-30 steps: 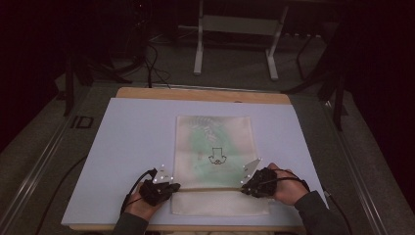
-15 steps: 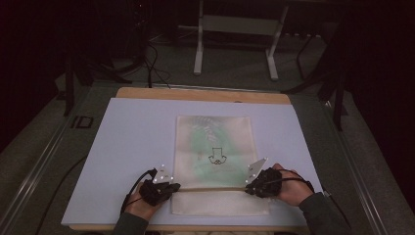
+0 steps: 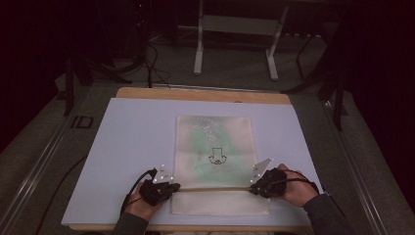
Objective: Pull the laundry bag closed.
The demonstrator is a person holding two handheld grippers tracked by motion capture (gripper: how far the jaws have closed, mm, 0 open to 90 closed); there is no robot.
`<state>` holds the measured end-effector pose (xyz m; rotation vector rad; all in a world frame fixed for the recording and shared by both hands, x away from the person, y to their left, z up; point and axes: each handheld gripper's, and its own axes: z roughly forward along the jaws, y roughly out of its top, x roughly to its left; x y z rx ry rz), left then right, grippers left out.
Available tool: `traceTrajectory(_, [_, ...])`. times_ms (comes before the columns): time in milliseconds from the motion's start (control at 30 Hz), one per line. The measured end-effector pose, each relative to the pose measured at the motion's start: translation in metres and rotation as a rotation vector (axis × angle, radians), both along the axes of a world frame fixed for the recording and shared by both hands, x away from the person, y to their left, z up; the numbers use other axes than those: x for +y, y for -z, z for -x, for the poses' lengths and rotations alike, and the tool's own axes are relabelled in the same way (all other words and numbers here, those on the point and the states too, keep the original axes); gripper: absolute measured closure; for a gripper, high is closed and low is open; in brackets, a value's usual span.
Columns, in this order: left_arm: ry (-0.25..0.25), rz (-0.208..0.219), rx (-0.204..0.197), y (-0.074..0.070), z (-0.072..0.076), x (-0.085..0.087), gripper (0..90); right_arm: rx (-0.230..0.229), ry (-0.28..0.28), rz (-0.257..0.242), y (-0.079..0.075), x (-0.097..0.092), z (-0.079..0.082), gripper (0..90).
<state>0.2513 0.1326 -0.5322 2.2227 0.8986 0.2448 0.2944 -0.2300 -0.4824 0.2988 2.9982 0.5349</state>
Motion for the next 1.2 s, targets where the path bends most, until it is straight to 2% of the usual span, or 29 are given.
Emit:
traceTrajectory(767, [0.000,-0.003,-0.003,0.000,0.000,0.000,89.2,0.006,0.071,-0.022,0.001,-0.031,0.001,82.3])
traceTrajectory(867, [0.001,-0.004,-0.003,0.000,0.000,0.000,89.2,0.007,0.075,-0.020,0.003,-0.033,0.000,82.3])
traceTrajectory(1000, [0.000,-0.004,-0.003,0.000,0.000,-0.001,89.2,0.012,0.079,-0.041,0.004,-0.036,0.000,82.3])
traceTrajectory(1200, [-0.004,-0.005,-0.001,0.000,0.000,-0.001,89.2,0.012,0.081,-0.037,0.005,-0.035,0.001,81.6])
